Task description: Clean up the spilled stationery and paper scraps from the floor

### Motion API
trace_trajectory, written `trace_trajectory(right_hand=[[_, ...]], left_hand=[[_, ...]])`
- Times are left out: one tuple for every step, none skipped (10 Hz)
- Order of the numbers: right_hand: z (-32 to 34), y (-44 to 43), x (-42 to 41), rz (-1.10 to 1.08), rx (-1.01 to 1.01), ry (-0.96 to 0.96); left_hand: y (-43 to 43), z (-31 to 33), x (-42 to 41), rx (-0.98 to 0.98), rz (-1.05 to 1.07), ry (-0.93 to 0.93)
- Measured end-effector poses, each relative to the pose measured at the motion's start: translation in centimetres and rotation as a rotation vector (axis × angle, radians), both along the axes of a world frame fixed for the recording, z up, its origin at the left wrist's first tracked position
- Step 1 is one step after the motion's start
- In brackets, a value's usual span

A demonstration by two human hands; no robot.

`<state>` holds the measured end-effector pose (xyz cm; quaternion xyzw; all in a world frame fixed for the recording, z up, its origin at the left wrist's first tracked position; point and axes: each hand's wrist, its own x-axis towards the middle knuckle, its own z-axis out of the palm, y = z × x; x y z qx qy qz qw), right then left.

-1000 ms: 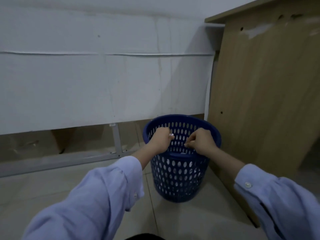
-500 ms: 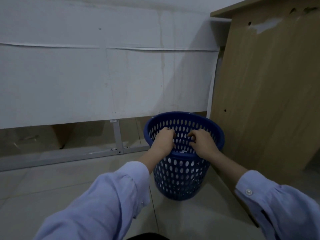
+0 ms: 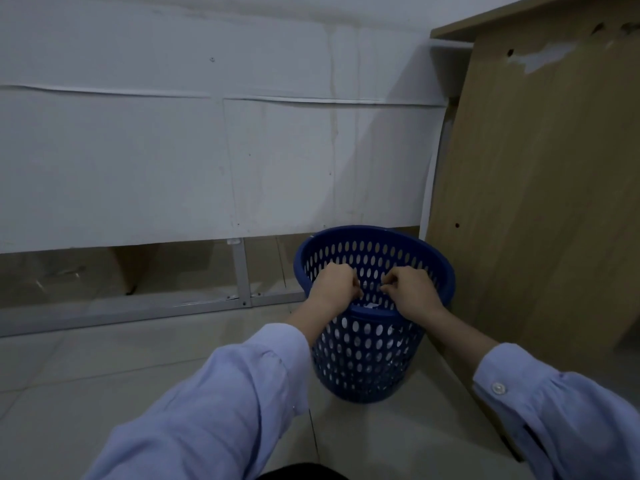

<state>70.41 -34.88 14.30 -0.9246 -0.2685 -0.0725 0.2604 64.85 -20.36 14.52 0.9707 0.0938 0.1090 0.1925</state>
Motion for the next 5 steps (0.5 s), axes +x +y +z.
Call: trace_trajectory(right_hand=[[0.1, -0.2, 0.1, 0.008, -0.019, -0.011], [0.1, -0.1, -0.3, -0.004, 0.032, -0.039], [0.2, 0.0, -0.6, -0.013, 0.043, -0.045], [0.6, 0.0, -0.8, -0.004, -0.079, -0.102], [1.7, -0.1, -1.4, 0.015, -0.245, -0.222]], left_hand=[[-0.2, 0.2, -0.2, -0.017, -0.001, 0.042], [-0.4, 0.6, -0.9, 0.078, 0.015, 0.029], [-0.5, 1.2, -2.0, 0.278, 0.025, -0.014], [-0.6, 1.6, -2.4, 0.445, 0.009, -0.043], [-0.4, 1.9, -3.0, 0.526, -0.006, -0.086]])
